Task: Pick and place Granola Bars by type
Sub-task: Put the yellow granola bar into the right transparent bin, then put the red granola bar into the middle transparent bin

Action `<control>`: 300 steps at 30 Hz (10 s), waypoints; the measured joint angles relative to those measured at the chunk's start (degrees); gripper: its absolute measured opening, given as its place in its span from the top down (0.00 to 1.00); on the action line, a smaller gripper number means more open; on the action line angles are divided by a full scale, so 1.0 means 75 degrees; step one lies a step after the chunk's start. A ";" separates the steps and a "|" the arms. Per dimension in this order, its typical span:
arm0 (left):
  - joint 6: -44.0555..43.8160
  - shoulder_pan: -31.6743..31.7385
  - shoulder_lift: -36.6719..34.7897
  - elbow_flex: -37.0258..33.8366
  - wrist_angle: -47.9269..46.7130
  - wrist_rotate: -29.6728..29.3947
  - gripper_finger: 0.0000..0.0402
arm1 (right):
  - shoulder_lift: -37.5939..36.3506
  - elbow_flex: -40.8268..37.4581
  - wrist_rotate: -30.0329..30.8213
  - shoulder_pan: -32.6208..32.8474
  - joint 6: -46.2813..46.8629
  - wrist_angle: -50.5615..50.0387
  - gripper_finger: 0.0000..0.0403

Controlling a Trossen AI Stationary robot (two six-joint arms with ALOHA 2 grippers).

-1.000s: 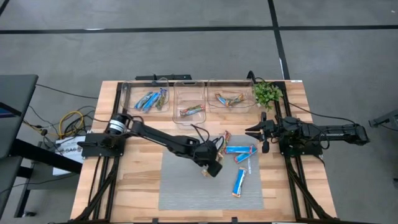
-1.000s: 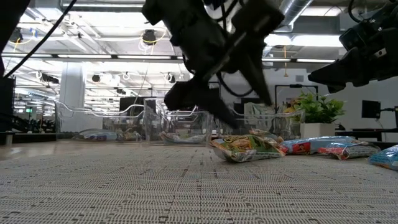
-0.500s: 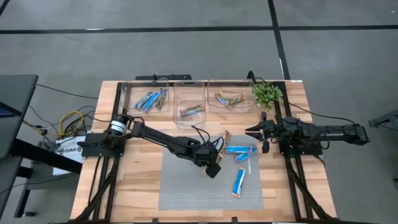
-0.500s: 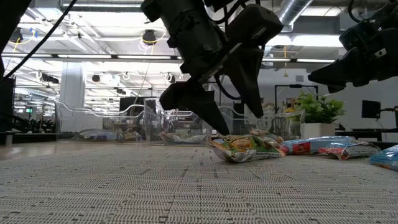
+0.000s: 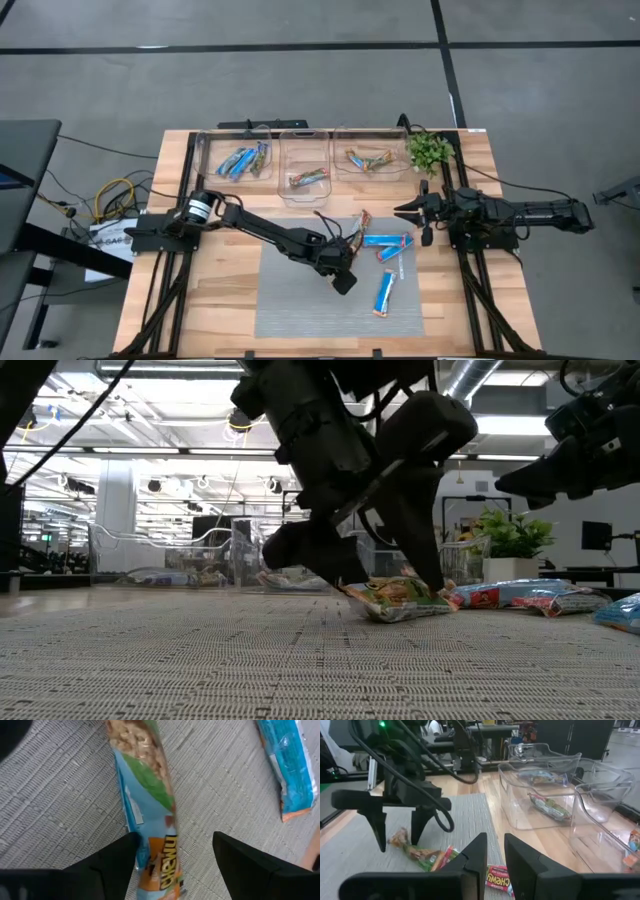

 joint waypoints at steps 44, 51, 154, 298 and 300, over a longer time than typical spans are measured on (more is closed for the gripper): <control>0.0320 -0.0125 0.0087 -0.0053 0.0880 0.0210 0.84 | -0.0012 -0.0006 -0.0006 0.0001 0.0001 0.0027 0.85; 0.0603 -0.0109 0.0085 -0.0047 0.1293 0.0626 0.84 | -0.0012 -0.0006 -0.0006 0.0000 -0.0001 0.0030 0.85; 0.6596 0.5022 -0.1355 -0.0020 0.2652 0.1084 0.54 | -0.0009 -0.0003 -0.0005 0.0003 -0.0001 0.0027 0.85; 0.7516 0.2130 -1.6547 -1.1663 0.3139 -0.0346 0.54 | -0.0012 0.0002 -0.0017 0.0003 0.0262 -0.0025 0.85; 0.7516 0.2130 -1.6547 -1.1663 0.3139 -0.0349 0.54 | -0.0012 0.0000 -0.0135 0.0006 0.1608 -0.0029 0.85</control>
